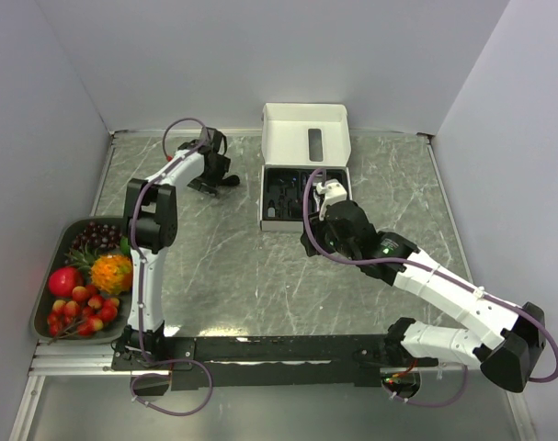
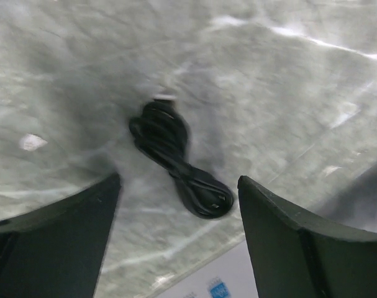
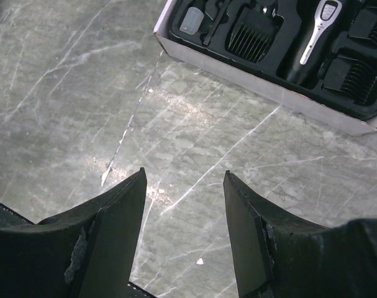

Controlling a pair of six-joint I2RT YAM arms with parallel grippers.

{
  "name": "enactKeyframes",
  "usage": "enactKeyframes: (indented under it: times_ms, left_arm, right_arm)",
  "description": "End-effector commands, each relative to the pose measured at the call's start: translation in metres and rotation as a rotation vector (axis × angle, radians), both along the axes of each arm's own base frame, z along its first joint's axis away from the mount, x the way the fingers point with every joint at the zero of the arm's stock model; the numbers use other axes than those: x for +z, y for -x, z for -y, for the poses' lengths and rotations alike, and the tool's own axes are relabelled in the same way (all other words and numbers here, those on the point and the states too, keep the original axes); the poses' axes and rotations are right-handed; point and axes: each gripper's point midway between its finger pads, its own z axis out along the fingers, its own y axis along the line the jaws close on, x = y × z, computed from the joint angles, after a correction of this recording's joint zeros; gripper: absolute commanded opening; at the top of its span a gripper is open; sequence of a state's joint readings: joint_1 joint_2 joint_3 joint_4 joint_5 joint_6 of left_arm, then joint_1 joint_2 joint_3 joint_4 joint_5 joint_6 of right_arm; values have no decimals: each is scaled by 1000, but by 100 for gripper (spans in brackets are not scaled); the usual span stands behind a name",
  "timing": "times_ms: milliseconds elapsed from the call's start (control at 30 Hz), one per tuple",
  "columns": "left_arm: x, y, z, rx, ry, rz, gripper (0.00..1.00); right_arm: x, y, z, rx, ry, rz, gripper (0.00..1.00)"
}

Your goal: Sort the hair-cutting tools

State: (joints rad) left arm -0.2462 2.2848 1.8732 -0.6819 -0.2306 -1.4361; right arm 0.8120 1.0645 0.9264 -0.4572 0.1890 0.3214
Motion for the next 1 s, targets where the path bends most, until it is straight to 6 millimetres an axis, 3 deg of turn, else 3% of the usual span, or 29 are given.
enactKeyframes:
  times_ms: [0,200,367,467,733,767,867,967]
  left_arm:
    - [-5,-7,1,8,26,-20,83]
    - [-20,-7,-7,22,22,-52,82]
    - [-36,3,-12,22,26,-83,74]
    - [-41,5,-14,13,22,-93,65]
    - [-54,12,-16,-13,25,-112,27]
    - [-55,12,-16,-16,25,-112,16]
    - [-58,16,-17,-22,23,-123,1]
    - [-52,17,-17,-40,27,-102,1]
  right_arm:
    - [3,0,-4,-3,-30,15,61]
    - [1,0,-5,-5,-33,12,61]
    - [5,-1,-6,-6,-43,22,60]
    - [4,-1,-7,0,-44,20,59]
    - [9,2,-4,-1,-54,27,58]
    - [9,2,-3,-3,-53,29,58]
    - [11,4,-1,-5,-56,32,58]
    - [11,5,-1,0,-61,31,58]
